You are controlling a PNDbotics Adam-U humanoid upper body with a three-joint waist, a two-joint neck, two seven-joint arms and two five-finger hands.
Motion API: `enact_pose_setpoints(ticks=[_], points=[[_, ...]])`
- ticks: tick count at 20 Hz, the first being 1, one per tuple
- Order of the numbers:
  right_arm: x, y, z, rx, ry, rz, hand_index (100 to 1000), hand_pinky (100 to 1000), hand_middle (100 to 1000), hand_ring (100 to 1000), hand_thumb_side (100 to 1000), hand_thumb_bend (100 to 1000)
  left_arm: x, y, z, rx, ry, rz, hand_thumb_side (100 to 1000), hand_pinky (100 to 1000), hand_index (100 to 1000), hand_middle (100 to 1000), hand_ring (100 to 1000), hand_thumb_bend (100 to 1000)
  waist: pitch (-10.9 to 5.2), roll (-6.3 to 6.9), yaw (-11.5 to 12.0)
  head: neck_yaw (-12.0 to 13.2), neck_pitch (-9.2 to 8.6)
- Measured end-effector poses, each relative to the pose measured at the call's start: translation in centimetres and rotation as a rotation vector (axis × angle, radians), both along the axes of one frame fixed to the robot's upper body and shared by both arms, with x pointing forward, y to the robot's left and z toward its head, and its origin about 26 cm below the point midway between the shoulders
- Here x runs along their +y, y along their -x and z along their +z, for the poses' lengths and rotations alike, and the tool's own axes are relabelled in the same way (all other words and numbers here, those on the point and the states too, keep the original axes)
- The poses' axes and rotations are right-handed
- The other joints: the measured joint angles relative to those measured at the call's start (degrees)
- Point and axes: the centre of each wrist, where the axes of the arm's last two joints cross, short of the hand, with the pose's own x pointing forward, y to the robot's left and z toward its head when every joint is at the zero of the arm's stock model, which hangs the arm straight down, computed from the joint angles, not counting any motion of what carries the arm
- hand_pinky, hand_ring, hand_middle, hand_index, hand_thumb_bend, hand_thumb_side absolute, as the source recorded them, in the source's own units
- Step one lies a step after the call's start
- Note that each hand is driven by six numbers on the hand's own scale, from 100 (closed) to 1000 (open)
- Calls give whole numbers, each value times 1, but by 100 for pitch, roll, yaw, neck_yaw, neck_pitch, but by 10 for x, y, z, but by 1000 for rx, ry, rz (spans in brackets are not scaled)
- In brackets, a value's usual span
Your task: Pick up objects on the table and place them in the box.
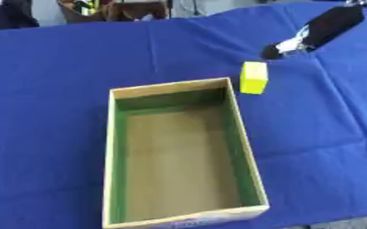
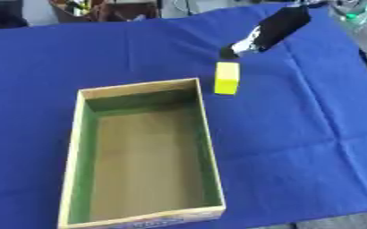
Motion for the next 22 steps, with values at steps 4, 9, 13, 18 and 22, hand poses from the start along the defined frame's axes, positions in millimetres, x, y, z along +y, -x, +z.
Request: enact_pose_setpoints(ticks=[4, 9, 13, 18, 22], points=[[1, -12, -7, 15, 15, -13, 955, 868, 839, 881, 706, 638, -1, 0, -1, 1, 6, -6, 1000, 623, 799, 745, 770, 130, 69, 10, 15, 10, 11], [-1, -17, -16, 42, 29, -11, 942, 869, 809, 879, 701, 638, -1, 0, -1, 1, 6, -7, 1000, 622, 799, 745, 769, 125, 169, 52, 15, 131, 80], [-3, -16, -23, 64, 32, -8, 932, 868, 797, 878, 693, 639, -1, 0, -1, 0, 7, -7, 1000, 622, 778, 745, 769, 121, 223, 63, 8, 205, 106], [-4, -9, -26, 81, 47, -2, 922, 866, 782, 876, 677, 638, -1, -1, -2, 1, 12, -9, 1000, 622, 775, 745, 769, 118, 261, 73, -8, 231, 101], [-6, -9, -31, 92, 59, -19, 917, 862, 774, 873, 666, 635, -2, -1, -1, -3, 15, -12, 1000, 622, 774, 745, 768, 117, 266, 73, -9, 228, 73]])
